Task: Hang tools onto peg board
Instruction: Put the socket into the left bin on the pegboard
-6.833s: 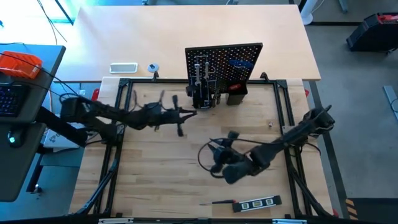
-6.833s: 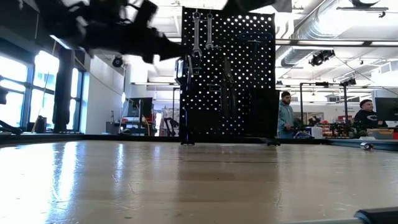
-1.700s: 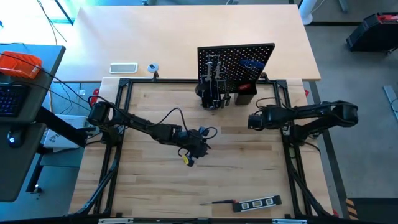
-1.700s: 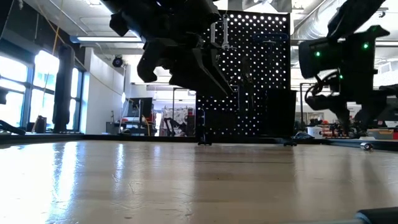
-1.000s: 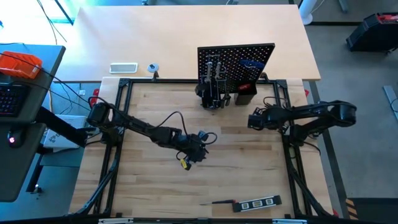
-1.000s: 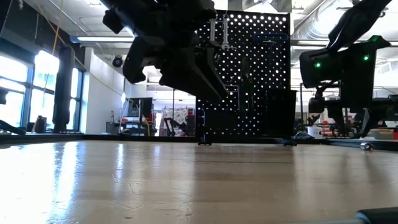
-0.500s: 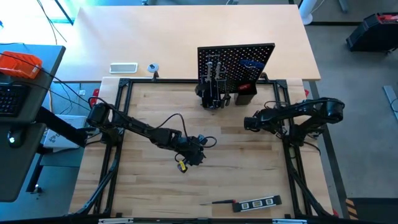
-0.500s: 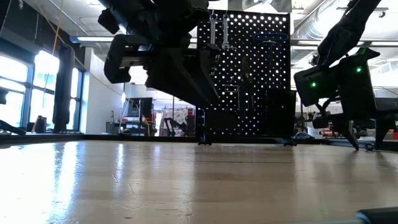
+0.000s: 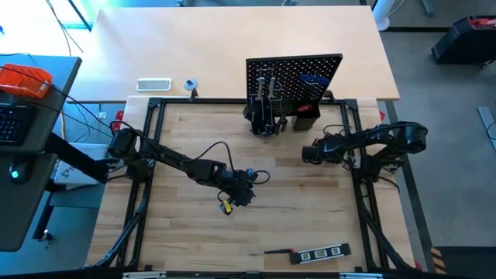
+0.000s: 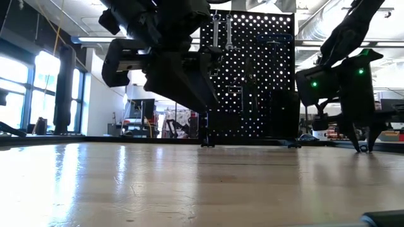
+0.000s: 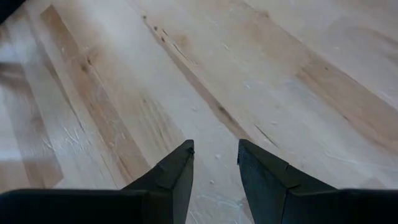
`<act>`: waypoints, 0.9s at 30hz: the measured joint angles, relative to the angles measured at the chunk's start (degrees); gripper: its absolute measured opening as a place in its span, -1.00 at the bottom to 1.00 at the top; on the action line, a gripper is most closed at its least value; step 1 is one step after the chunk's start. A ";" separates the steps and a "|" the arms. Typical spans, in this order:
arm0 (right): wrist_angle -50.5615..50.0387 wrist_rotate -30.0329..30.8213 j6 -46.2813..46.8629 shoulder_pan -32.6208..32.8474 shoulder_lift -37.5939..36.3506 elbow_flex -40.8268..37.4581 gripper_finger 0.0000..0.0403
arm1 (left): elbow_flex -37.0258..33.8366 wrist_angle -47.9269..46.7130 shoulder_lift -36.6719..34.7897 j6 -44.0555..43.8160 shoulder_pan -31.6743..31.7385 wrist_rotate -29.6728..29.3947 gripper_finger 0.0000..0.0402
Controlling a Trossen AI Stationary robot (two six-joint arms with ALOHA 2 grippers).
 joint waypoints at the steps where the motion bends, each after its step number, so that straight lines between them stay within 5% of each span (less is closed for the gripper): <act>1: 0.26 0.15 -0.62 0.35 0.00 0.01 -0.76 | 0.00 0.02 0.00 -0.35 0.10 -0.12 -0.40; 14: 8.29 3.27 -9.37 11.76 0.11 7.96 -0.76 | 0.00 0.97 0.00 -7.03 7.99 0.74 -0.40; 27: 8.88 19.79 -23.47 27.71 -5.11 24.59 -0.76 | -0.07 6.04 -6.61 -5.85 12.52 3.97 -0.40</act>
